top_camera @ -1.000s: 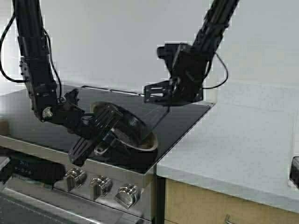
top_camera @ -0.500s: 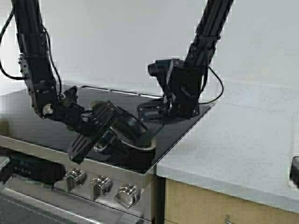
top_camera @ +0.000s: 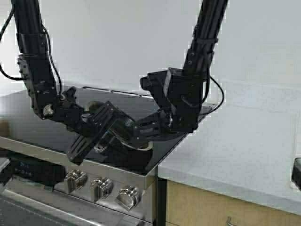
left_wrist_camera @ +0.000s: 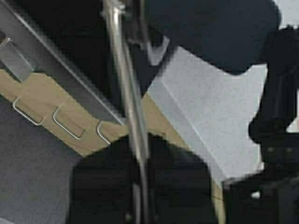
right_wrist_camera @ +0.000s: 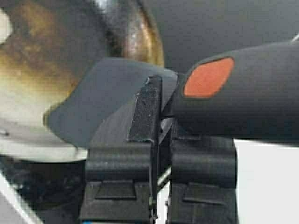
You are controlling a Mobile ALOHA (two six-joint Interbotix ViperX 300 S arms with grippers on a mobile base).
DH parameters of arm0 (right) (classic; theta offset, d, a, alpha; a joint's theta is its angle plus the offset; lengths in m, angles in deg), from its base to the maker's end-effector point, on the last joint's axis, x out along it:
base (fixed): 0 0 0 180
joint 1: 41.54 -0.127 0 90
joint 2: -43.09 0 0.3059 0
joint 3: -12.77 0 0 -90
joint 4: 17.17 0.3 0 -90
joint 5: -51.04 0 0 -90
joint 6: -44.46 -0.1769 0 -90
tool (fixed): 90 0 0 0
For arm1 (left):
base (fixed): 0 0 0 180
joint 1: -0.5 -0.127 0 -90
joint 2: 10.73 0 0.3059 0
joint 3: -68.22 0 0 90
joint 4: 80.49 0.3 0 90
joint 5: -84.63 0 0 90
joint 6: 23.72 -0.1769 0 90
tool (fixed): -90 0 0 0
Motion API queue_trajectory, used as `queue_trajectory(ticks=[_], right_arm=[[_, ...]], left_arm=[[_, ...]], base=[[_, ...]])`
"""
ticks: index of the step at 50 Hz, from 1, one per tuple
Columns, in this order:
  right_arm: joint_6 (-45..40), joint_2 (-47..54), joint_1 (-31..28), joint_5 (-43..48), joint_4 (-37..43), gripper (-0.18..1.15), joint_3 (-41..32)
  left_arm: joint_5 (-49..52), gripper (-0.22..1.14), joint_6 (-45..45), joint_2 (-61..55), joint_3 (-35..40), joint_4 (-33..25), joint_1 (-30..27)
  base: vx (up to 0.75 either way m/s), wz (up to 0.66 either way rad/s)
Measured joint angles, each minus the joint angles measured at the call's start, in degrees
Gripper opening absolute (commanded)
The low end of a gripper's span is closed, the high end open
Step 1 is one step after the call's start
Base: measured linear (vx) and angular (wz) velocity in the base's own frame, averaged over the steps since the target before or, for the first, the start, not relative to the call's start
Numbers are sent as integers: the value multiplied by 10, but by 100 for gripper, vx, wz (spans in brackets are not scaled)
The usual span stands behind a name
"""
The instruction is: Add oil to the pan and cook the shrimp and serve it
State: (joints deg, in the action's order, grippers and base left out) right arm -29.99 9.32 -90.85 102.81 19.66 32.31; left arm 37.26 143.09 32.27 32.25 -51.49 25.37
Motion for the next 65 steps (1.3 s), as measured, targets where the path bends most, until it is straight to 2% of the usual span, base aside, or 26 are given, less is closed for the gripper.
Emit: queue_trajectory(ticks=[12,21,46,65], right_arm=[[-2,-5,-1,1,54,9,-14],[-2,-9,22,0,65,9,-27],[11,-23,88,-42,47,9,-45],[15,-20,105,-67,33,9,-47]], left_arm=[[17,3,0,6,1,14,-1],[20,3,0,8,1,22,-1],[20,3,0,9,1,27,6],[20,3,-1,9,0,28,6]], base=[[0,0],[0,0],[0,0],[0,0]])
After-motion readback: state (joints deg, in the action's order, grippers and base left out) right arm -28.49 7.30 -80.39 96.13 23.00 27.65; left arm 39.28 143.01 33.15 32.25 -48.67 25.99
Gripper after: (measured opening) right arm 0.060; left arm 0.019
